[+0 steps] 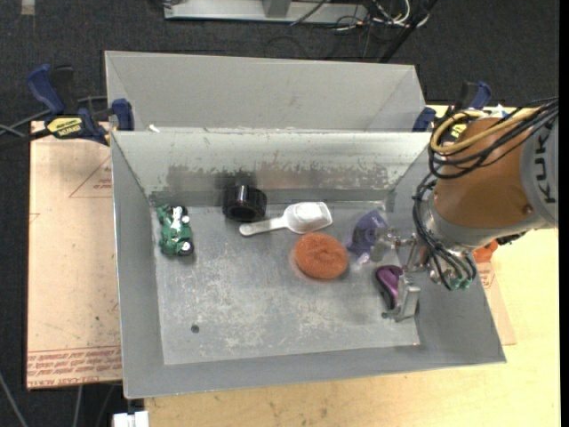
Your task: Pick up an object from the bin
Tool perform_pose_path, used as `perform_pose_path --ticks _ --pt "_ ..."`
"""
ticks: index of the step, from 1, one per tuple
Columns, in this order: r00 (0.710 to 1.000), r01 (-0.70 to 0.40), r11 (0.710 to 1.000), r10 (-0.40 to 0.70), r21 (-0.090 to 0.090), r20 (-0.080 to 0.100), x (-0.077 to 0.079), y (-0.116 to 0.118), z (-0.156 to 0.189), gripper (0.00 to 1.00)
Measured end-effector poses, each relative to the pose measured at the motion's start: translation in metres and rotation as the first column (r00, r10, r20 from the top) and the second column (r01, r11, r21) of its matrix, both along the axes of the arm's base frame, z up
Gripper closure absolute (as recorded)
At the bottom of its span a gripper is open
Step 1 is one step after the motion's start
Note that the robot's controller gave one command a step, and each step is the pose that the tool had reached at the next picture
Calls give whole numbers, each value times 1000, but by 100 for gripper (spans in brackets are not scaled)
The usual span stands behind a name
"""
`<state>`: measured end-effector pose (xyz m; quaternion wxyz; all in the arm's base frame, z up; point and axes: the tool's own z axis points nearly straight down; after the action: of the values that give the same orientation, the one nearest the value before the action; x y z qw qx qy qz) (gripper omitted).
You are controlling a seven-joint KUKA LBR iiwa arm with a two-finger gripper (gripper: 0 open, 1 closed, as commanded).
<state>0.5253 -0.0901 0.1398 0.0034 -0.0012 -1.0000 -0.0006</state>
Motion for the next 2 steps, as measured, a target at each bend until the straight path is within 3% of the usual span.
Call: perform_pose_path --ticks 1,2 --pt "1000 -2 1000 2 -1 7 2 0 4 0" --pt "994 -107 994 107 -1 10 51 0 -24 0"
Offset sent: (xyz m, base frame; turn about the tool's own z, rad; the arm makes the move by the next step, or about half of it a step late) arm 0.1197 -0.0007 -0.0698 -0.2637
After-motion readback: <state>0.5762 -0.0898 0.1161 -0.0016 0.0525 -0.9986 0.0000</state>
